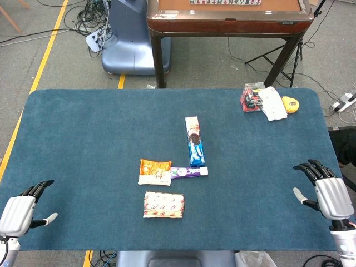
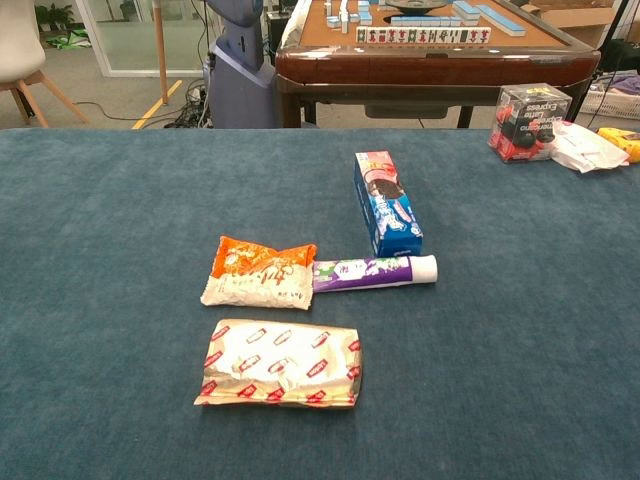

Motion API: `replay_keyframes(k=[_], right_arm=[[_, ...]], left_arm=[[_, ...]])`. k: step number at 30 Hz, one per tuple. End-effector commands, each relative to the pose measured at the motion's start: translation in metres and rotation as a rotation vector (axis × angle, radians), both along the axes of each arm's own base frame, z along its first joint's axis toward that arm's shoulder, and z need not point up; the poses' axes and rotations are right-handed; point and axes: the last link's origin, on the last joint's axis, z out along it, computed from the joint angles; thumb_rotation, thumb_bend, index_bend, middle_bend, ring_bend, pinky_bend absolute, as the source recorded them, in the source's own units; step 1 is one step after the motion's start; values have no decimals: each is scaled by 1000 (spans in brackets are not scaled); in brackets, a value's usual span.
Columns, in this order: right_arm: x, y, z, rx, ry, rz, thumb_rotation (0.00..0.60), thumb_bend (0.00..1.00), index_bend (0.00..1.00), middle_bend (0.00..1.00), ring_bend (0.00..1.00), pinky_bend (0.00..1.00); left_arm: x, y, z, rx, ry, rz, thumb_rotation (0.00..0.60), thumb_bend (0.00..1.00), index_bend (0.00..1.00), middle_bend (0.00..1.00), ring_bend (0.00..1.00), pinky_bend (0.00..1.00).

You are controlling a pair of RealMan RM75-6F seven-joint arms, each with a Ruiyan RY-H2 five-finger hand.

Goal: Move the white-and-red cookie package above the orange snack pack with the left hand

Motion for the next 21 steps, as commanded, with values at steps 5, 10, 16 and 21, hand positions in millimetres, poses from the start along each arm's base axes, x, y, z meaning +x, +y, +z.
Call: replay_keyframes(k=[5, 10, 16, 21], right_arm=[[0, -4, 0, 9, -7, -6, 600, 279, 315, 304, 170, 317], [-3, -5, 5, -2, -25, -18, 600, 279, 315, 304, 170, 317], [-4, -4, 14, -33, -34, -24, 600, 278, 315, 304, 170, 317], [-7, -2, 23, -60, -37, -39, 600, 279, 315, 304, 170, 317]], left_arm=[[1, -1, -2, -4, -2, -7, 600, 97, 194, 259, 297, 496], [8, -2, -3, -16, -31, -25, 600, 98, 222, 260, 285, 503], [31, -1, -7, -85, -61, -121, 600, 283, 275, 280, 284, 505], [51, 5, -14, -145, 10, -227, 600, 571, 306, 303, 284, 472]])
